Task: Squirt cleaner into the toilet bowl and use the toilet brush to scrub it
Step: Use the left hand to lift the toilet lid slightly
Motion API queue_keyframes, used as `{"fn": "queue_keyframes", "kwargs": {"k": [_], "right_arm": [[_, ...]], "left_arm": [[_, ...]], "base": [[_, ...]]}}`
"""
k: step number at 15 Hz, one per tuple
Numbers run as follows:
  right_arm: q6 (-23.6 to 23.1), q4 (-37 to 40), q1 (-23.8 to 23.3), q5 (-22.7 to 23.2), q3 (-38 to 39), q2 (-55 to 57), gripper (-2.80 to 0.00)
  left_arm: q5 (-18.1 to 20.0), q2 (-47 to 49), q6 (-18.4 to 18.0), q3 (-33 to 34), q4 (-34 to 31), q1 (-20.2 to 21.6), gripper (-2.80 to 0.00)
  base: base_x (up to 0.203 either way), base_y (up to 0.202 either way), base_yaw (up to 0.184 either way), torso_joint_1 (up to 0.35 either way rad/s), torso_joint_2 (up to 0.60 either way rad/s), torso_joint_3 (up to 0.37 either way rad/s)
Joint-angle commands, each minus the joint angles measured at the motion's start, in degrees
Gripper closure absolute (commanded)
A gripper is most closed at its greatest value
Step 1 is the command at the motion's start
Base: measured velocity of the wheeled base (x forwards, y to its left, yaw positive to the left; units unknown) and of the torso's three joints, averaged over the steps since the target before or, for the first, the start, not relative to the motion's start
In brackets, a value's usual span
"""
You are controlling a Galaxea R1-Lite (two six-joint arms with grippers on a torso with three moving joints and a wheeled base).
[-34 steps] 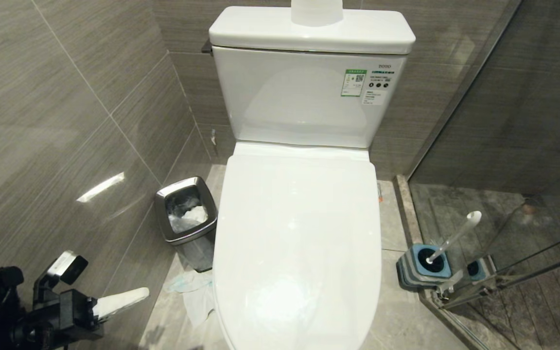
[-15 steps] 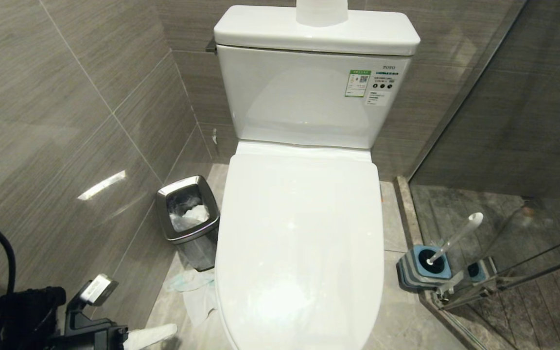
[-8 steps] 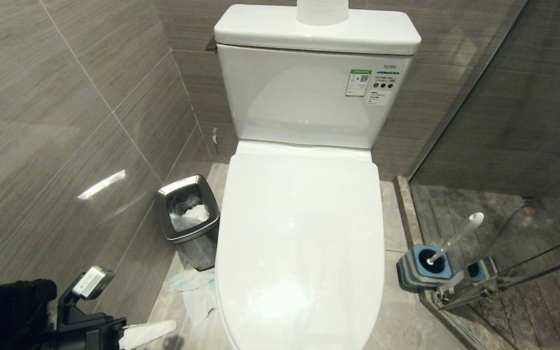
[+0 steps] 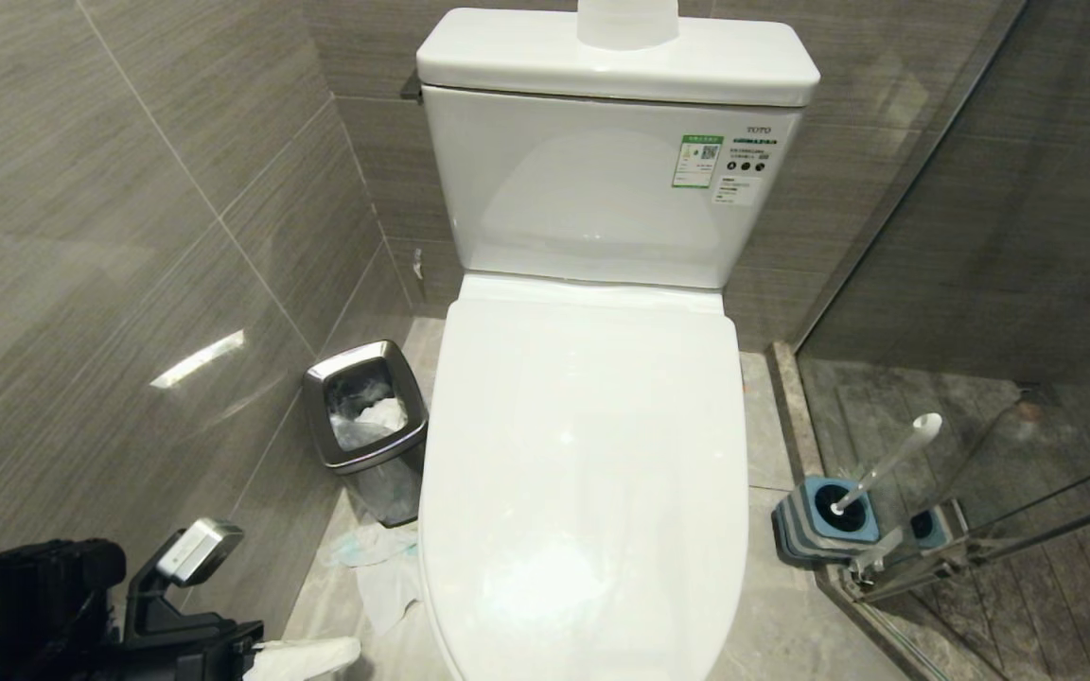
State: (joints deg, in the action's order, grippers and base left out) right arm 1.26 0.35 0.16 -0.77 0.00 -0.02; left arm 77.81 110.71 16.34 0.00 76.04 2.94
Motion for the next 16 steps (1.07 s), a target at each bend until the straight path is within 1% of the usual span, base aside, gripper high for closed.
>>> {"fn": "queue_keyframes", "kwargs": {"k": [1,5,7,9,13,16], "right_arm": [[0.0,0.0,0.0,0.0,0.1,0.0,0.0],[0.0,0.0,0.0,0.0,0.1,0.0,0.0],[0.0,0.0,0.0,0.0,0.1,0.0,0.0],[0.0,0.0,0.0,0.0,0.1,0.0,0.0],[0.1,0.0,0.0,0.0,0.1,0.0,0.0],[0.1,0.0,0.0,0.0,0.1,0.0,0.0]], "left_arm": [[0.4,-0.4,0.0,0.1,0.4,-0.6,0.0],[-0.3,0.2,-0.1,0.1,0.3,-0.9,0.0],[-1.4,0.7,-0.1,0.1,0.3,-0.8,0.0],[-1.4,0.4,-0.1,0.1,-0.4,-0.9,0.0],[-1.5,0.6,-0.5,0.1,-1.6,-3.0,0.0],[-1.6,1.0,-0.6,0.1,-1.3,-3.3,0.0]], "base": [[0.0,0.0,0.0,0.012,0.03,-0.001],[0.0,0.0,0.0,0.001,-0.01,-0.001],[0.0,0.0,0.0,0.0,0.0,0.0],[0.0,0.0,0.0,0.0,0.0,0.0],[0.0,0.0,0.0,0.0,0.0,0.0],[0.0,0.0,0.0,0.0,0.0,0.0]]}}
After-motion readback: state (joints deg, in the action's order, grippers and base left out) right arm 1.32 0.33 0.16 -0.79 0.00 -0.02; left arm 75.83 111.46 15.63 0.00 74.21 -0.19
